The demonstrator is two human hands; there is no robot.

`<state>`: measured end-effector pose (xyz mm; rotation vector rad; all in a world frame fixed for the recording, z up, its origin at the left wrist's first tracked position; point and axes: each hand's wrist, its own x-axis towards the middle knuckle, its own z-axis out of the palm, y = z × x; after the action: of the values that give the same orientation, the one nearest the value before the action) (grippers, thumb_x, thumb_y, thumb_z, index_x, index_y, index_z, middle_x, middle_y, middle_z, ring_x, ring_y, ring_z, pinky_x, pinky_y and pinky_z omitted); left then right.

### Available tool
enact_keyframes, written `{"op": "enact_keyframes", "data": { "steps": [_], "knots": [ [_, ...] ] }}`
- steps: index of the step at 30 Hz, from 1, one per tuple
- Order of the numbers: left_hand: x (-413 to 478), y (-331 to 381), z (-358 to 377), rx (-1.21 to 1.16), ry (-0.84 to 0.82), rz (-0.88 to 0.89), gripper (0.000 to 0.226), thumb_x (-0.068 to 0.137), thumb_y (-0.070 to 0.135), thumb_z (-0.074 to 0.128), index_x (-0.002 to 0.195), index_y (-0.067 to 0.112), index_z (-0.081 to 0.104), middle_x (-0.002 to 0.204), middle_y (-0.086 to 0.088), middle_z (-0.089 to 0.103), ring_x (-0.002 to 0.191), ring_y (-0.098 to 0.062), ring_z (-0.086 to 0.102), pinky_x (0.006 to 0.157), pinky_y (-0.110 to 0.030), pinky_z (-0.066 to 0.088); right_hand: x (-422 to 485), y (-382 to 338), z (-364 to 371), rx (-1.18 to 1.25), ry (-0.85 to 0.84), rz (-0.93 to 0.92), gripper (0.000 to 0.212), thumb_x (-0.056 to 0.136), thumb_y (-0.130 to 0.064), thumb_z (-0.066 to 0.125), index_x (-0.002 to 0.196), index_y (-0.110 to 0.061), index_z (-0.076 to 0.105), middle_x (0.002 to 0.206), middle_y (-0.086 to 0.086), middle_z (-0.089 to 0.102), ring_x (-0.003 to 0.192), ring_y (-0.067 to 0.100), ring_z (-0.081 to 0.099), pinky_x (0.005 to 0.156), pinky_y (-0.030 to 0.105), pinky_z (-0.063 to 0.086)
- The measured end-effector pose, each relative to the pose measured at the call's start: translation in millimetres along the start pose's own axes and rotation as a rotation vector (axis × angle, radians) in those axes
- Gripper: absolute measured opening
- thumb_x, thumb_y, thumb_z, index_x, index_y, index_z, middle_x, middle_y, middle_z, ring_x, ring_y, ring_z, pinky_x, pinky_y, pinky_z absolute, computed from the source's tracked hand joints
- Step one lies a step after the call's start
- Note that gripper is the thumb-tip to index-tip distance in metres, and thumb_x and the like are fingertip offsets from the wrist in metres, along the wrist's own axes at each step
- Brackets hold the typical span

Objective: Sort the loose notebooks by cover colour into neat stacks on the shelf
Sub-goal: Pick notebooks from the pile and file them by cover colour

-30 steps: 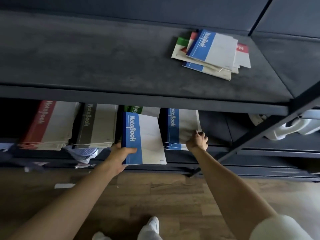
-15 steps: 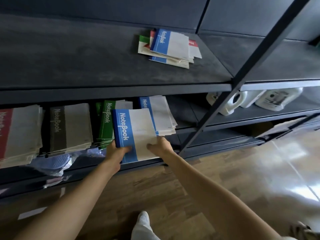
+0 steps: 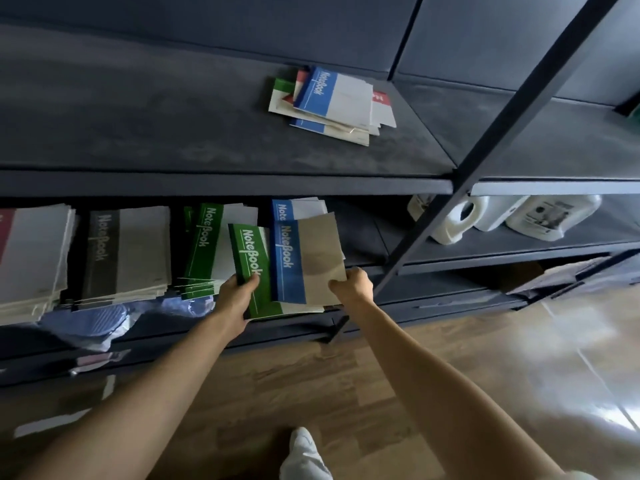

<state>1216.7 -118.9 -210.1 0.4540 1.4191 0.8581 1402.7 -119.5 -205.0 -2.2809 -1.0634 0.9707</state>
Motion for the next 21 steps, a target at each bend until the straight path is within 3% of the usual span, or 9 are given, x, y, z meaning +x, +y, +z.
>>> {"op": "enact_keyframes", "data": {
  "steps": [3,6,11,16,21],
  "knots": [
    [6,3,7,-0.006,0.036,0.035,0.023,0.088,-0.001,0.059,0.107,0.013,0.057,0.101,-0.008,0.061,0.093,-0.025,0.057,0.081,-0.038,0.049,30,3,-2,0.017,0.005,-0.012,0.029,0.085,-0.014,0.058,0.112,-0.004,0.057,0.110,0.016,0.064,0.099,0.033,0.061,0.082,0.037,0.054],
    [9,8,11,-0.007,0.096,0.046,0.025,0.083,-0.010,0.059,0.095,0.012,0.058,0.098,-0.009,0.062,0.085,-0.024,0.059,0.074,-0.034,0.049,58,-3,-9,0.029,0.026,-0.005,0.028,0.088,-0.009,0.055,0.114,0.000,0.051,0.116,0.019,0.060,0.105,0.036,0.058,0.083,0.036,0.047],
    [11,10,6,-0.040,0.216,0.071,0.042,0.081,-0.012,0.062,0.120,0.000,0.056,0.117,-0.018,0.062,0.104,-0.032,0.060,0.086,-0.039,0.047,92,-25,-8,0.071,0.009,0.013,0.031,0.091,-0.003,0.047,0.121,0.001,0.038,0.122,0.024,0.055,0.113,0.038,0.054,0.091,0.040,0.044],
    [8,5,0,-0.083,0.264,0.086,0.037,0.081,-0.012,0.062,0.114,0.003,0.058,0.114,-0.017,0.062,0.098,-0.029,0.059,0.089,-0.039,0.046,108,-28,6,-0.052,-0.078,-0.026,0.040,0.087,0.002,0.050,0.125,0.001,0.035,0.128,0.022,0.051,0.117,0.038,0.051,0.096,0.040,0.041],
    [9,1,2,-0.067,0.278,0.111,0.038,0.079,-0.011,0.064,0.115,0.002,0.059,0.111,-0.015,0.064,0.095,-0.027,0.060,0.086,-0.036,0.046,110,-20,11,-0.288,-0.065,-0.174,0.052,0.085,0.001,0.049,0.133,-0.005,0.032,0.137,0.017,0.033,0.121,0.036,0.042,0.094,0.040,0.041]
  ]
}}
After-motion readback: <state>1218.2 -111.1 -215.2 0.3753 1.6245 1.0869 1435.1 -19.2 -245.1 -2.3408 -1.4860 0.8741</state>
